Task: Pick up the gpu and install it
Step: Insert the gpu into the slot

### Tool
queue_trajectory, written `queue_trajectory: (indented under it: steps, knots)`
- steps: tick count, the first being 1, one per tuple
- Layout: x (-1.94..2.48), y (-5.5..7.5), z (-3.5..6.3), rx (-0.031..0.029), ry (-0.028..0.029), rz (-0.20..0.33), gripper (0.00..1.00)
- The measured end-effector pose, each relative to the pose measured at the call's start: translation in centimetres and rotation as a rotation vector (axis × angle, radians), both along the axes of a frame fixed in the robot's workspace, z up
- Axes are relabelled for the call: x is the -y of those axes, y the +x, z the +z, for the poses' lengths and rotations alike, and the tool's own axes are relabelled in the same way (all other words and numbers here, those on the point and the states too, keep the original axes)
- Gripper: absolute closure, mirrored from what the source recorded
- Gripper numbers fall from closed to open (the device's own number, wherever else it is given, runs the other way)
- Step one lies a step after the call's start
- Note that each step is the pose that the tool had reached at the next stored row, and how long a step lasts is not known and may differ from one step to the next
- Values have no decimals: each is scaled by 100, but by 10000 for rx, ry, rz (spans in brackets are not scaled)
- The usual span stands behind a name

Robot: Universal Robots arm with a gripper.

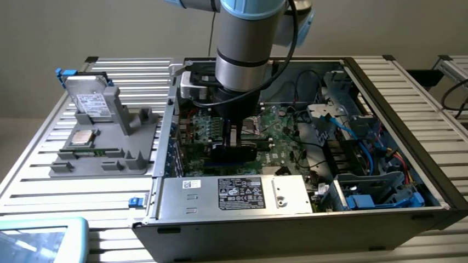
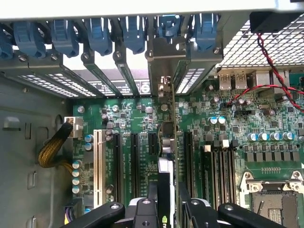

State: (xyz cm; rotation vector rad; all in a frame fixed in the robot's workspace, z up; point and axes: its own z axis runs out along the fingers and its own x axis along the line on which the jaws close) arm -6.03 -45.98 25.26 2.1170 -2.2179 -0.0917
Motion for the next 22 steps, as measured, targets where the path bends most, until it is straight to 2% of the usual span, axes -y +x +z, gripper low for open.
queue_trajectory:
  steps: [19, 21, 22]
  knots:
    - [0, 10, -15, 19, 3, 0, 73]
    - [-1, 9, -15, 60, 3, -1, 73]
    - [0, 8, -14, 117, 1, -2, 73]
